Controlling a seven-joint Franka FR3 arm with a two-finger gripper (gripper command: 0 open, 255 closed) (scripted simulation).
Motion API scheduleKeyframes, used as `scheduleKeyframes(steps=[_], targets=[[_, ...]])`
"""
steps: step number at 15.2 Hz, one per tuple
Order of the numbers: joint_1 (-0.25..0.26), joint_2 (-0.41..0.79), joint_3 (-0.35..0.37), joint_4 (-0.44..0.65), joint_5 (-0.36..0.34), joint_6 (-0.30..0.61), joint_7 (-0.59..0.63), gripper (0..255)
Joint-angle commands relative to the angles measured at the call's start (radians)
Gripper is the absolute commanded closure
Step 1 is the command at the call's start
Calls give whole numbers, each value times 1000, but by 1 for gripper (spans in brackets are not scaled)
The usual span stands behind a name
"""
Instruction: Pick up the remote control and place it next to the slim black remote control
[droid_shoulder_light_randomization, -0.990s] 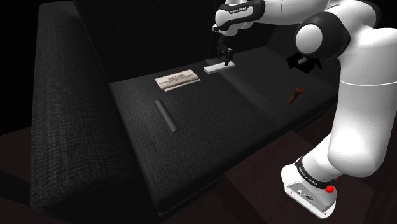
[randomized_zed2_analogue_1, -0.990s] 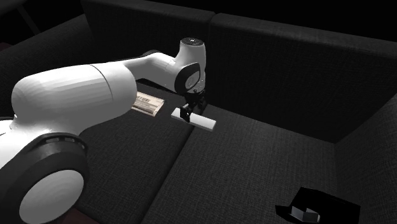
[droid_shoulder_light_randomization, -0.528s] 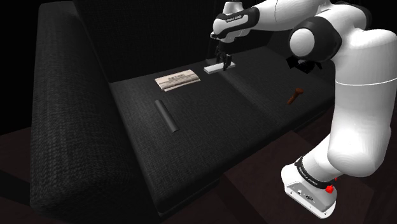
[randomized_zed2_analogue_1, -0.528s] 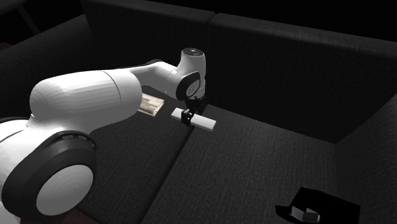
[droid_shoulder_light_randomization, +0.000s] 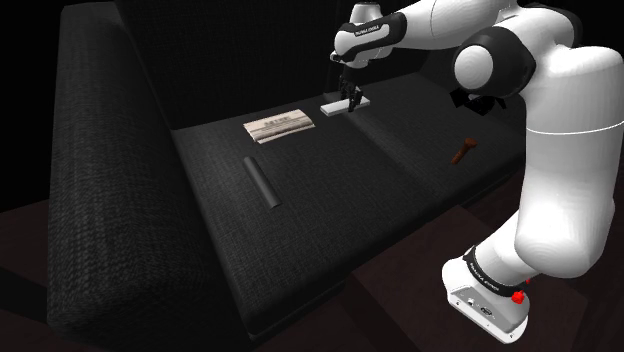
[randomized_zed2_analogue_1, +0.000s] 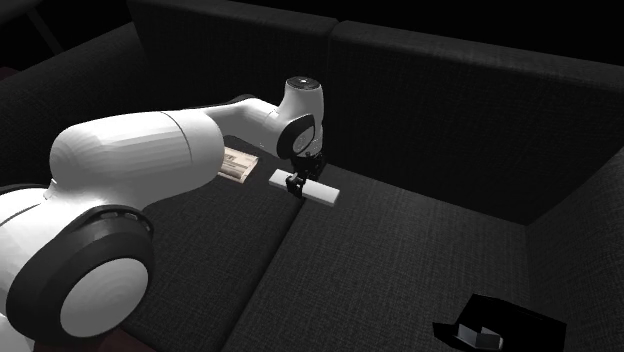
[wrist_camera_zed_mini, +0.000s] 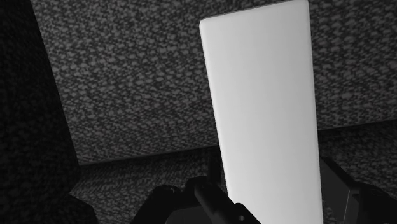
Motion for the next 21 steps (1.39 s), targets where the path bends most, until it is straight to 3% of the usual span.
scheduleKeyframes(steps=[1,9,21], targets=[[0,0,0,-1,0,0,0,255],[0,1,0,0,0,0,0,255],[2,-54,-11,78,-19,-131,12,255]])
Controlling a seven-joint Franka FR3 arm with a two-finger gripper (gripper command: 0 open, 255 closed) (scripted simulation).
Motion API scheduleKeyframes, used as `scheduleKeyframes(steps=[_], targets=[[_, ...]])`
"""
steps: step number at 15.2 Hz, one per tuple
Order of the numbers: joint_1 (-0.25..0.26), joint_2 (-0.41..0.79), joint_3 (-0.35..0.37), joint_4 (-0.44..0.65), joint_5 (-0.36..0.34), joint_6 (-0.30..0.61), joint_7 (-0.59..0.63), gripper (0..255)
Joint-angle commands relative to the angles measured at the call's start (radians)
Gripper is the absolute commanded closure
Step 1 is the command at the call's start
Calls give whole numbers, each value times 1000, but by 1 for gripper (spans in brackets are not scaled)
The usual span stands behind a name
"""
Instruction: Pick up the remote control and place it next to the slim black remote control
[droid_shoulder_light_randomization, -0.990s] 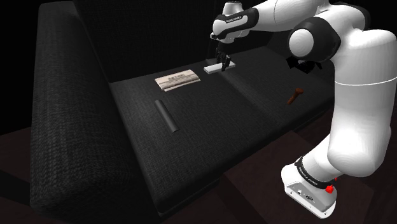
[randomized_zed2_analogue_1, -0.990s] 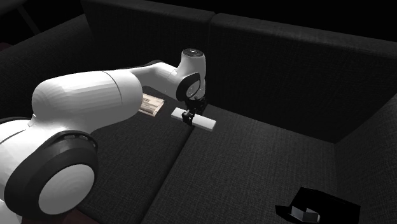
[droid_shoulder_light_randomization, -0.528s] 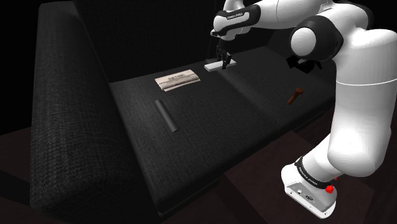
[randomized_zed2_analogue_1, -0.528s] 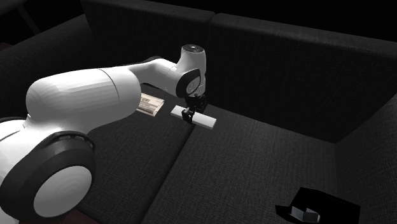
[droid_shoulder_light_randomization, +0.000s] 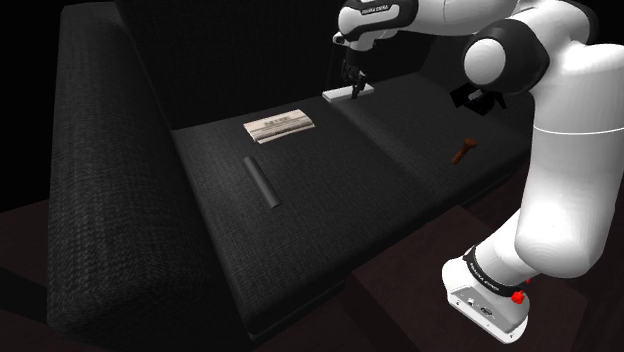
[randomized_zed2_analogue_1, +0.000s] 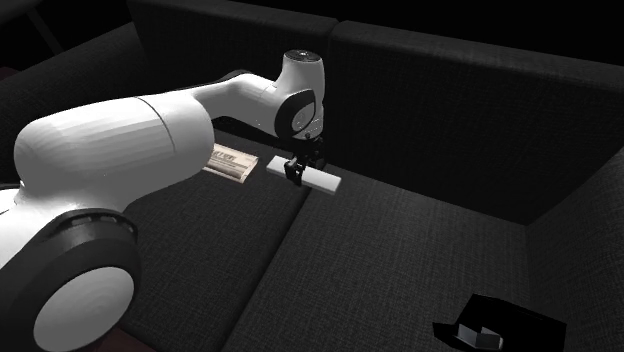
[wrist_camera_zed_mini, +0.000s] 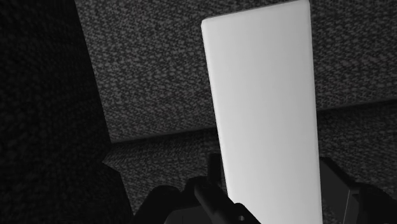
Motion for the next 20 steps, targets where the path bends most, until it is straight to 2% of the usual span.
scheduleKeyframes(steps=[1,6,12,20], targets=[[0,-6,-1,19,-2,-25,2,255],[-2,-18,-4,57,-7,-74,6,255],[114,-203,5,-216,-57,21,113,255],[238,-394,50,-469,-118,94,289,255]])
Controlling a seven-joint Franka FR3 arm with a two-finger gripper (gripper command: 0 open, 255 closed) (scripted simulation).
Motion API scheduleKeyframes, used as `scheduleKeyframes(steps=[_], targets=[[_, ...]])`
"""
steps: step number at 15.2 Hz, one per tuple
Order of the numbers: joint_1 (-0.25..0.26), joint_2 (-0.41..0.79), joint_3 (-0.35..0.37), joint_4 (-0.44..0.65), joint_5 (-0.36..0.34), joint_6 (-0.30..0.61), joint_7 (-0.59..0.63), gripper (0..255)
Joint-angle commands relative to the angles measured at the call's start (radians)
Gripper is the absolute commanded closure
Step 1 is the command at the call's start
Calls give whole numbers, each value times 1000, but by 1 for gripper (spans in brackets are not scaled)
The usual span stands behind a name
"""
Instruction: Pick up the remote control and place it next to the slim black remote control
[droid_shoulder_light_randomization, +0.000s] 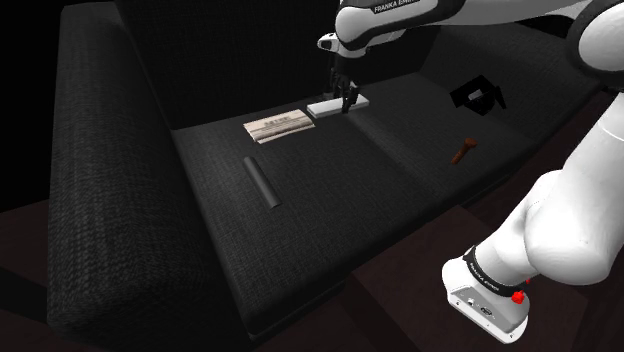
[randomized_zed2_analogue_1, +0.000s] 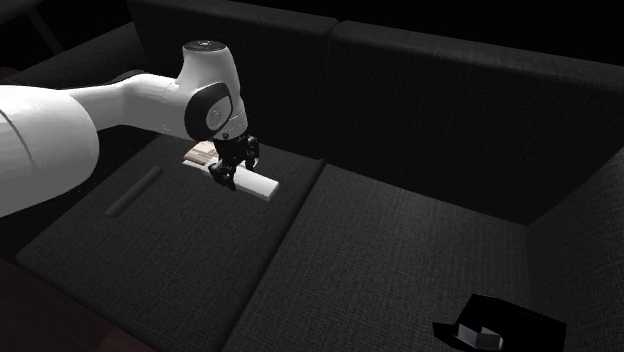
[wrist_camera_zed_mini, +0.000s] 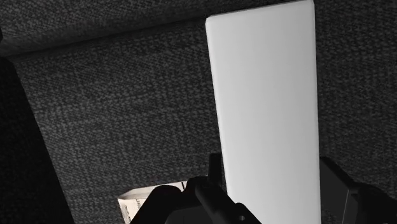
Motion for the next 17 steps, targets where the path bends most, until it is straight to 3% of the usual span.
scheduleKeyframes(steps=[1,9,17], targets=[[29,-40,16,-55,-12,18,49,255],[129,-170,97,-211,-43,49,242,255],[223,-243,197,-293,-44,60,437,255]])
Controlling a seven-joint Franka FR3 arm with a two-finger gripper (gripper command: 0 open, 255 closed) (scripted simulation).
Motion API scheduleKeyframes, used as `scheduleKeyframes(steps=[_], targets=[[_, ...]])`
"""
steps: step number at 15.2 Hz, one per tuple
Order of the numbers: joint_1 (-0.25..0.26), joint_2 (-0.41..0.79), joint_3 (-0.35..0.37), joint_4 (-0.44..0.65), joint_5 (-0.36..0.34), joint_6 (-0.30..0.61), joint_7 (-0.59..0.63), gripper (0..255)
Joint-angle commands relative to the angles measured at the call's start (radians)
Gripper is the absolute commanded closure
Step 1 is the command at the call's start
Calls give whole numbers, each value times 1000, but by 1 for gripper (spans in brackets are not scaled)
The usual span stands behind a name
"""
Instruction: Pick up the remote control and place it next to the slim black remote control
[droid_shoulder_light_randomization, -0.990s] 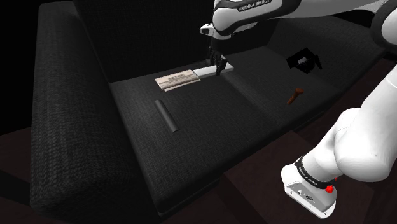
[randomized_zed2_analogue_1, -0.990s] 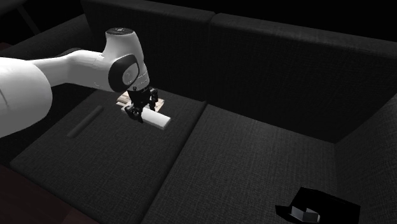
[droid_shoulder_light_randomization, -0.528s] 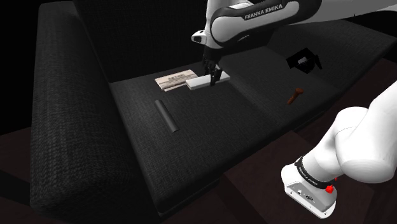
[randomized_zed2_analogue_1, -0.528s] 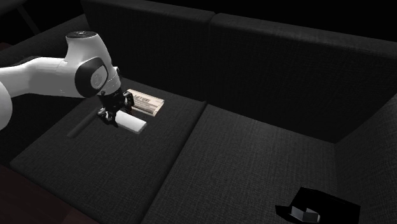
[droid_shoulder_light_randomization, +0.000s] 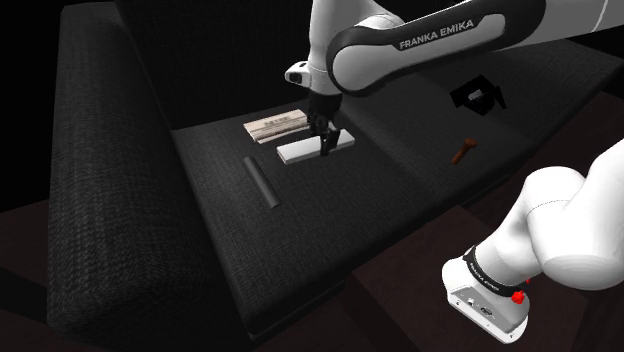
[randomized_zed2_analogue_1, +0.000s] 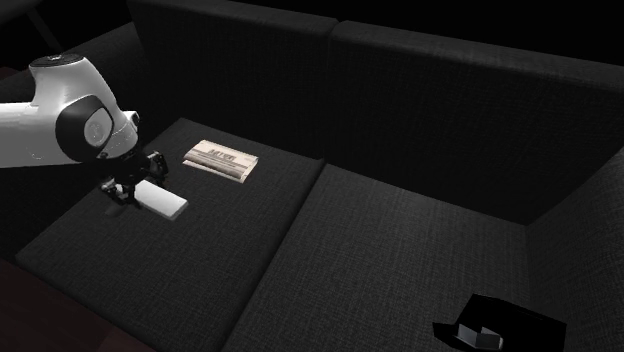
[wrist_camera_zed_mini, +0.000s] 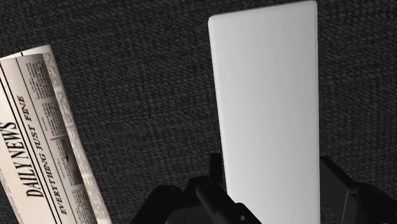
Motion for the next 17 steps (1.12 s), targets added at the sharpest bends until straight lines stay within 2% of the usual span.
scheduleKeyframes(steps=[1,4,17], targets=[[26,-7,29,-10,3,4,55,255],[61,-16,69,-18,8,4,127,255],[61,68,69,-109,11,178,124,255]])
